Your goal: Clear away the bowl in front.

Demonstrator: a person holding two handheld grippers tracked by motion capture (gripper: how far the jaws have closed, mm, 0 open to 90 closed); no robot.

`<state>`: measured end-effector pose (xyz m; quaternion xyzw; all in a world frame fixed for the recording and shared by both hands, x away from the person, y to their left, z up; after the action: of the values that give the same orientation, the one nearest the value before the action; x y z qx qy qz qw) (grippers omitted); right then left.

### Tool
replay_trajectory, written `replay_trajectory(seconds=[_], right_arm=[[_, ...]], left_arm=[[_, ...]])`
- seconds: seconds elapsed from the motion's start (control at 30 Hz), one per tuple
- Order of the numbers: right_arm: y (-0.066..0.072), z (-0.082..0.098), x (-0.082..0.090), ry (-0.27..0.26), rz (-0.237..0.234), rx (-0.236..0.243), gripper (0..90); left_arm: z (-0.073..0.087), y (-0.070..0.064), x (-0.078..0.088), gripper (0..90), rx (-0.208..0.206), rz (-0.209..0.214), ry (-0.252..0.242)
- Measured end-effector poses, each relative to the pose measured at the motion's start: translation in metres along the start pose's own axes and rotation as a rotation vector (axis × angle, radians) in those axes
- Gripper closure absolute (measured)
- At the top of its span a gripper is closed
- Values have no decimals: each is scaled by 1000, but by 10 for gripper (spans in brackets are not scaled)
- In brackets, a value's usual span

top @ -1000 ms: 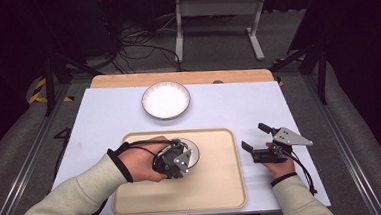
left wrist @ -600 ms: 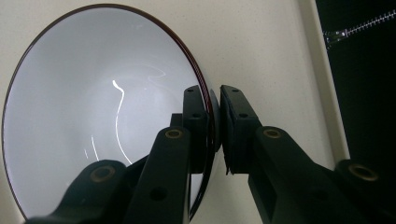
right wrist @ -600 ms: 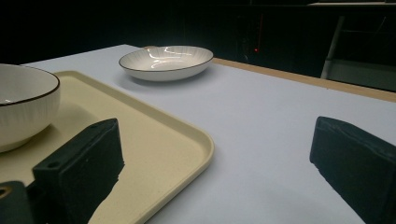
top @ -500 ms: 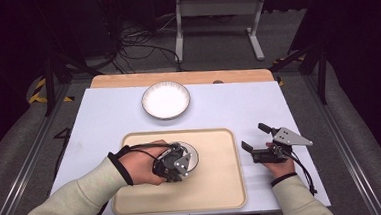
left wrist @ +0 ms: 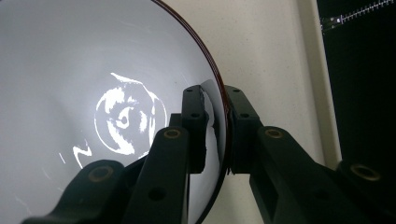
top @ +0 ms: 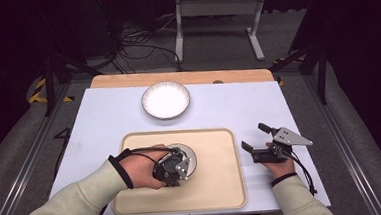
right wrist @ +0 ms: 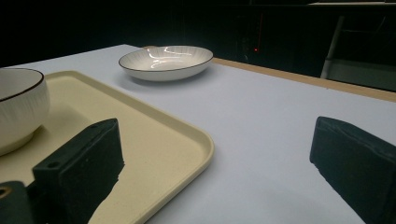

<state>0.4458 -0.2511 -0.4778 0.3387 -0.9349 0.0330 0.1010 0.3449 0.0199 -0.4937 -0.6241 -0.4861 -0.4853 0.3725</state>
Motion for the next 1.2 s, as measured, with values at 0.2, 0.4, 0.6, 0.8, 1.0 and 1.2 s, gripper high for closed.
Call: replay_trajectory(seconds=[0.2, 0.4, 0.6, 0.8, 1.0, 1.2], right_arm=[[0, 0, 0, 0, -1, 0, 28], [0, 0, 0, 0, -2, 0, 28], [0, 0, 0, 1, -1, 0, 28], [0, 0, 0, 3, 1, -2, 29], [0, 0, 0, 0, -1, 0, 28], [0, 0, 0, 2, 0, -2, 29]], left_arm=[[0, -1, -2, 767, 22, 18, -6], [-2, -3, -1, 620, 69, 38, -26], [-5, -6, 11, 510, 100, 60, -73], [-10, -1, 25, 457, 131, 26, -177], [-10, 5, 40, 414, 169, -17, -300], [-8, 7, 54, 400, 208, -56, -428]])
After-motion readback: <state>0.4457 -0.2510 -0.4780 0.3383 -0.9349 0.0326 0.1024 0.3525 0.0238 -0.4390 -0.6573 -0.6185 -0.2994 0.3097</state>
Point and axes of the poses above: each handheld gripper's, and its own axes: x roughly backward along the jaws, z roughly out of its underside, y roughly to its left, the point moved 10 cm from there along -x, roughly forward along the jaws, and after that the axes turned 1 degree about -x, right-handed, at the moved point
